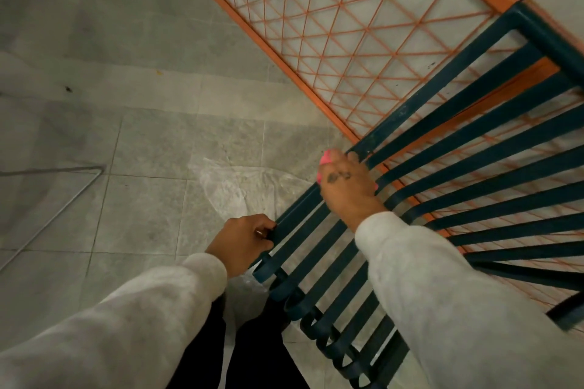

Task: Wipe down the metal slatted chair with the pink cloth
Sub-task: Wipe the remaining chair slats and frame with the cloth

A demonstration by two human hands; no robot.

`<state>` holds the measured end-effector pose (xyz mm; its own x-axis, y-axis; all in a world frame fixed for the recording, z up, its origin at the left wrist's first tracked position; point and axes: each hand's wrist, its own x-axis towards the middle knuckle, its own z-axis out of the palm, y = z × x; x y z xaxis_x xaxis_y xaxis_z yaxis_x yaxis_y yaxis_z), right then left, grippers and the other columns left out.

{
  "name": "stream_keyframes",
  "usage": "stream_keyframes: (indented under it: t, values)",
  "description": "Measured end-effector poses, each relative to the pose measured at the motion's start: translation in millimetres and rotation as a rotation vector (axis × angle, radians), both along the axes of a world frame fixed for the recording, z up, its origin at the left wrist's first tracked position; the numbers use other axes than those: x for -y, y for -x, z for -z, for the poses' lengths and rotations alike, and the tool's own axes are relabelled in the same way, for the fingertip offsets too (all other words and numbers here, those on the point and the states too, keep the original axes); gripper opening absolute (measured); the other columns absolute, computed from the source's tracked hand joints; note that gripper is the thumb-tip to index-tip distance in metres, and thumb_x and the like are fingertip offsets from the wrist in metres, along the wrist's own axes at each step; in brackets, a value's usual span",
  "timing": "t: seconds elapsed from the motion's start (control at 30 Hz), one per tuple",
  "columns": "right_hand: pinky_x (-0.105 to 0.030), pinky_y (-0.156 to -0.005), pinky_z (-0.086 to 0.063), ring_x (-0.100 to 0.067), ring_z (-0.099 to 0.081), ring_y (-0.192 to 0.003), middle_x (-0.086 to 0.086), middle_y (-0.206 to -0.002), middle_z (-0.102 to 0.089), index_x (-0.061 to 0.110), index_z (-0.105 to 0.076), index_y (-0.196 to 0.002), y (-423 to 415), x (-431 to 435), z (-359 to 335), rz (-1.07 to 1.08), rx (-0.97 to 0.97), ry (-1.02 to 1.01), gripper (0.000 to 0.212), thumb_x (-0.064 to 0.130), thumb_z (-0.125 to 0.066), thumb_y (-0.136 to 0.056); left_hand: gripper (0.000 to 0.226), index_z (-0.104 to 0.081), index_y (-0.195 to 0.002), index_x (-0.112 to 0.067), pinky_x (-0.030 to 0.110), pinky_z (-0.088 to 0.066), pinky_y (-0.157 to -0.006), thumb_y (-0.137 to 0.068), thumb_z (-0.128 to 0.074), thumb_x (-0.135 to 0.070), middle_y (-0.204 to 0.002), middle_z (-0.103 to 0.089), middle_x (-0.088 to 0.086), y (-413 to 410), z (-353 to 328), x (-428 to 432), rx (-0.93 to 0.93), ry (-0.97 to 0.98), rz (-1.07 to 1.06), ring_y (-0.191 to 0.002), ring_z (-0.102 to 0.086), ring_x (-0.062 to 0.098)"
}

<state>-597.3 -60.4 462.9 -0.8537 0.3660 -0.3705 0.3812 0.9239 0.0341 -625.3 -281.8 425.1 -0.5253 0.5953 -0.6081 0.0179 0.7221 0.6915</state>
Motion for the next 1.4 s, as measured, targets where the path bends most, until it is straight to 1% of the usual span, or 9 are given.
stream_keyframes:
  t: [0.17, 0.33, 0.53, 0.67, 0.9, 1.1, 1.23, 1.3, 1.4]
  values:
    - [-0.038, -0.087, -0.053, -0.031, -0.052, -0.105, -0.016, -0.12, -0.054, 0.007, -0.062, -0.118, -14.2, 79.1, 1.5, -0.113, 0.131, 0.172, 0.032, 0.022, -0.065, -0.09, 0.025, -0.069, -0.104, -0.023, 0.026, -0.055, -0.087, -0.082, -0.07, -0.013, -0.098, -0.072, -0.007, -8.7, -0.3, 1.9, -0.027, 0.006, -0.055, -0.089, -0.068, 0.007]
    - [-0.034, -0.094, -0.051, -0.023, -0.058, -0.106, -0.005, -0.116, -0.061, 0.02, -0.072, -0.107, -27.0, 59.2, -13.6, 0.08, 0.075, 0.624, 0.03, 0.005, -0.052, -0.093, 0.016, -0.07, -0.095, -0.022, 0.024, -0.054, -0.078, -0.081, -0.071, -0.016, -0.091, -0.073, -0.004, -5.3, -10.3, -1.6, -0.057, 0.087, -0.037, -0.083, -0.068, 0.012]
    - [-0.026, -0.1, -0.049, -0.009, -0.061, -0.106, 0.004, -0.118, -0.065, 0.027, -0.071, -0.112, -73.9, 8.7, -30.5, 0.305, -0.036, 0.741, 0.036, 0.003, -0.05, -0.096, 0.027, -0.066, -0.111, -0.02, 0.024, -0.049, -0.092, -0.084, -0.07, -0.02, -0.107, -0.069, -0.004, 3.6, -35.4, -24.9, -0.048, 0.061, -0.06, -0.098, -0.064, 0.01]
    - [-0.003, -0.078, -0.042, 0.012, -0.052, -0.096, 0.019, -0.115, -0.058, 0.034, -0.067, -0.112, -86.5, -17.1, -49.5, 0.56, -0.285, 0.785, 0.034, 0.007, -0.051, -0.098, 0.032, -0.063, -0.117, -0.023, 0.025, -0.048, -0.096, -0.086, -0.067, -0.023, -0.114, -0.067, -0.004, 14.8, -51.8, -55.2, -0.043, 0.007, 0.013, -0.103, -0.062, 0.011]
    - [-0.001, -0.085, -0.032, 0.017, -0.045, -0.094, 0.02, -0.113, -0.051, 0.036, -0.064, -0.118, -71.2, -50.8, -50.3, 0.661, -0.392, 0.67, 0.033, 0.011, -0.055, -0.098, 0.041, -0.057, -0.126, -0.024, 0.028, -0.046, -0.098, -0.086, -0.066, -0.021, -0.122, -0.062, -0.003, 42.9, -45.3, -126.2, -0.025, 0.005, 0.152, -0.108, -0.059, 0.016]
    - [-0.026, -0.103, -0.048, 0.0, -0.051, -0.111, 0.014, -0.127, -0.05, 0.034, -0.061, -0.125, -29.1, -103.8, -77.9, 0.663, -0.65, 0.498, 0.036, 0.012, -0.057, -0.097, 0.047, -0.053, -0.127, -0.028, 0.036, -0.047, -0.102, -0.084, -0.068, -0.02, -0.121, -0.061, 0.002, 70.3, -25.5, -149.1, 0.067, 0.067, 0.321, -0.106, -0.06, 0.019]
    - [-0.004, -0.086, -0.047, 0.011, -0.052, -0.102, 0.007, -0.134, -0.04, 0.025, -0.057, -0.135, 12.0, -161.7, -121.6, 0.592, -0.864, 0.268, 0.04, 0.01, -0.056, -0.098, 0.046, -0.052, -0.127, -0.026, 0.027, -0.049, -0.096, -0.085, -0.067, -0.019, -0.116, -0.062, 0.002, 77.8, -18.6, -154.2, 0.157, 0.089, 0.379, -0.098, -0.062, 0.014]
    - [0.0, -0.08, -0.046, -0.003, -0.055, -0.108, -0.006, -0.138, -0.041, 0.021, -0.055, -0.138, 24.8, -186.2, -130.5, 0.529, -0.919, 0.117, 0.041, 0.01, -0.056, -0.098, 0.044, -0.052, -0.128, -0.023, 0.022, -0.049, -0.09, -0.087, -0.066, -0.017, -0.111, -0.061, 0.002, 76.7, -18.0, -156.6, 0.176, 0.077, 0.387, -0.097, -0.062, 0.014]
    - [-0.018, -0.089, -0.052, -0.02, -0.057, -0.107, -0.011, -0.138, -0.04, 0.023, -0.051, -0.141, 31.2, -204.6, -119.5, 0.475, -0.792, -0.075, 0.047, 0.009, -0.055, -0.097, 0.044, -0.052, -0.127, -0.022, 0.015, -0.047, -0.083, -0.087, -0.066, -0.016, -0.102, -0.06, -0.002, 78.8, -16.6, -159.1, 0.196, 0.052, 0.372, -0.095, -0.062, 0.013]
